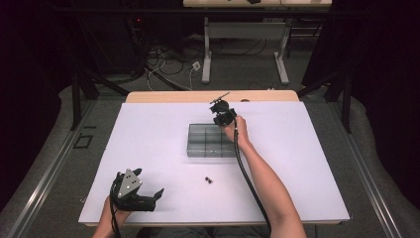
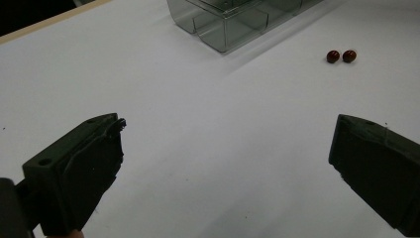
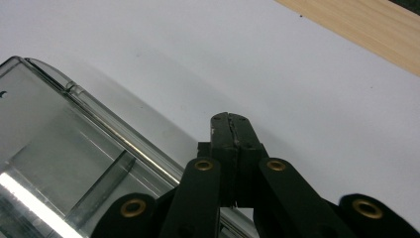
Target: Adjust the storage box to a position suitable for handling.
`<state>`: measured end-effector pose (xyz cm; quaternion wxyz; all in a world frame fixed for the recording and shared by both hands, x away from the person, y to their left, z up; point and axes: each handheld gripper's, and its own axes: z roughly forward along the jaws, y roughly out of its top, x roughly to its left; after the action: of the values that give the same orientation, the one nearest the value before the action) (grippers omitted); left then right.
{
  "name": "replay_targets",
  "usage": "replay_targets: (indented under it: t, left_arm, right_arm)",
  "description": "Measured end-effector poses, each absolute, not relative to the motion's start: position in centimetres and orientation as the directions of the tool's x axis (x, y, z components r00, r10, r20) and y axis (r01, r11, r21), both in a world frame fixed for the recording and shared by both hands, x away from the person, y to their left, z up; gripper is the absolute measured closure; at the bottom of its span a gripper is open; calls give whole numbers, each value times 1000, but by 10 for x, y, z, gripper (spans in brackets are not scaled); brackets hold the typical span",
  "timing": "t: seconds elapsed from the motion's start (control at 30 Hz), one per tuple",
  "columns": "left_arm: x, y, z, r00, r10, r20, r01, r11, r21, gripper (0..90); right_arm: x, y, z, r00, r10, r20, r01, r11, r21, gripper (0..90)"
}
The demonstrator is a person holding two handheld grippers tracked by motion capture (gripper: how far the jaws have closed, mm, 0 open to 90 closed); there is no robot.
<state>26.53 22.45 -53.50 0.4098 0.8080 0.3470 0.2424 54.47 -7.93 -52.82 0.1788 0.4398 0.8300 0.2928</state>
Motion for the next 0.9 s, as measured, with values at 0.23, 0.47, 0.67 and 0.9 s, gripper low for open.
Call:
replay_targets:
  t: [0.23,0.47,0.67,0.9]
  left_arm:
    - [265,224,-535,643,759,108,362,-425,830,2]
    - [266,224,-535,645,756,111,360,-429,829,2]
    - [266,224,-535,646,756,109,360,-427,829,2]
    - [266,224,-535,644,757,106,363,-425,829,2]
  right_arm:
    - [538,-79,-528,-560,827,-43,626,456,633,900]
    - [533,-79,-527,-571,820,-41,630,470,619,900]
    - [528,-78,-527,-582,812,-43,628,483,611,900]
    - [527,-72,-528,-602,796,-58,609,506,611,900]
